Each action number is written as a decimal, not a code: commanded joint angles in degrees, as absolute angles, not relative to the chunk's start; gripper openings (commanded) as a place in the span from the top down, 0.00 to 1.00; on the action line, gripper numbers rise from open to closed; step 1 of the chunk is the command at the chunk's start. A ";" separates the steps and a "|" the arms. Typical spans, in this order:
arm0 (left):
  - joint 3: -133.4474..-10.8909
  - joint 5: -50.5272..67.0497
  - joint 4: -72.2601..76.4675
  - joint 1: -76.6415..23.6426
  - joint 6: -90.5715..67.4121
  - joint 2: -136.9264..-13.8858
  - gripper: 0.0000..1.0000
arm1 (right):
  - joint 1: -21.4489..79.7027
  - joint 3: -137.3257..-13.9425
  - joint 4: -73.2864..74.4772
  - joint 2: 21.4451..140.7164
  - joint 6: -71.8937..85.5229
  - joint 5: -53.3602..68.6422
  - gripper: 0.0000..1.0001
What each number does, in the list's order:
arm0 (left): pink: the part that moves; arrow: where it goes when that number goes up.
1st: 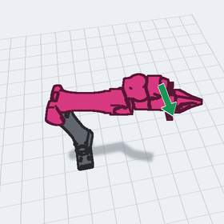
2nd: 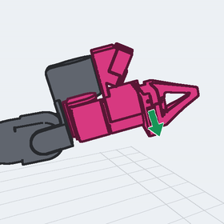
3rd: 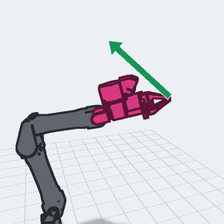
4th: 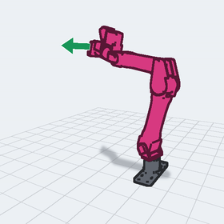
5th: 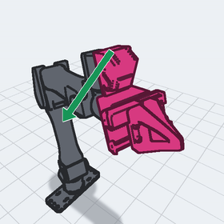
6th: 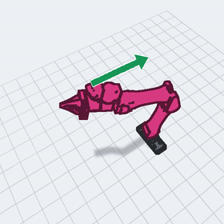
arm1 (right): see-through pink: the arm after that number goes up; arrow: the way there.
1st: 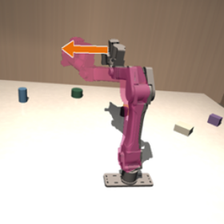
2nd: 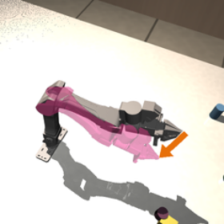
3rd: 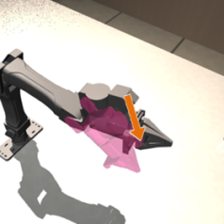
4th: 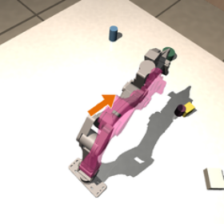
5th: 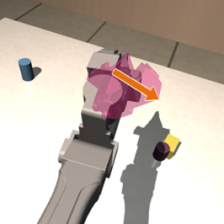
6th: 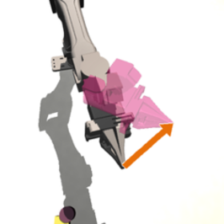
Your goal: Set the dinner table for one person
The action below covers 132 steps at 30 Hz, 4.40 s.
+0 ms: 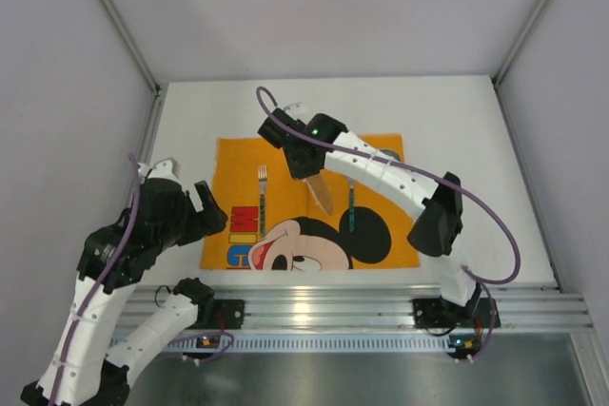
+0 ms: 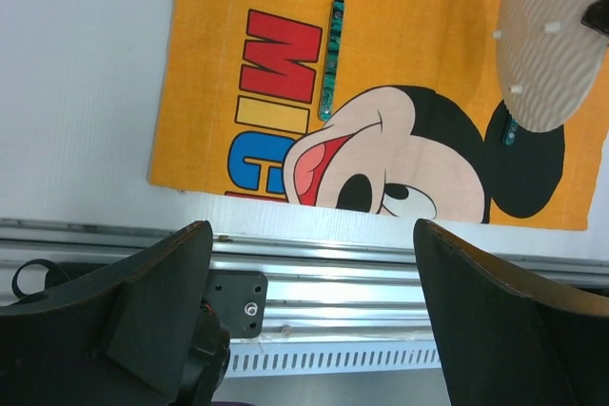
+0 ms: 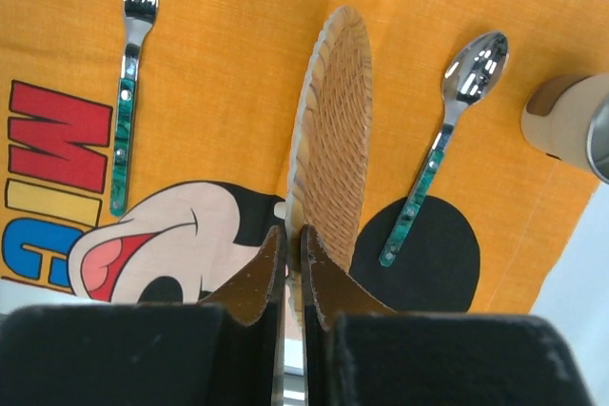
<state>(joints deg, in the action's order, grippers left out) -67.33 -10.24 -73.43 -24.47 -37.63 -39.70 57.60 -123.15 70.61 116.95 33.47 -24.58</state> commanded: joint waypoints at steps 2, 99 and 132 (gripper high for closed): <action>-69.69 -10.72 -78.57 -24.43 -39.55 -38.41 0.08 | 57.74 -126.12 65.74 120.58 34.09 -26.01 1.00; -24.79 -6.25 45.42 -3.87 -2.28 -85.52 0.01 | 58.29 -57.13 31.12 51.76 19.60 -15.93 0.00; -18.02 -1.84 63.37 -0.44 -2.64 -90.26 0.02 | 45.44 -57.30 28.91 48.78 22.76 -6.06 0.00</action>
<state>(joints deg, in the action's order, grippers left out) -17.87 -2.70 59.27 -0.62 -2.83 -91.61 46.28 -55.24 32.36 50.98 23.99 -5.04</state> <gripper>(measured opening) 0.985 0.996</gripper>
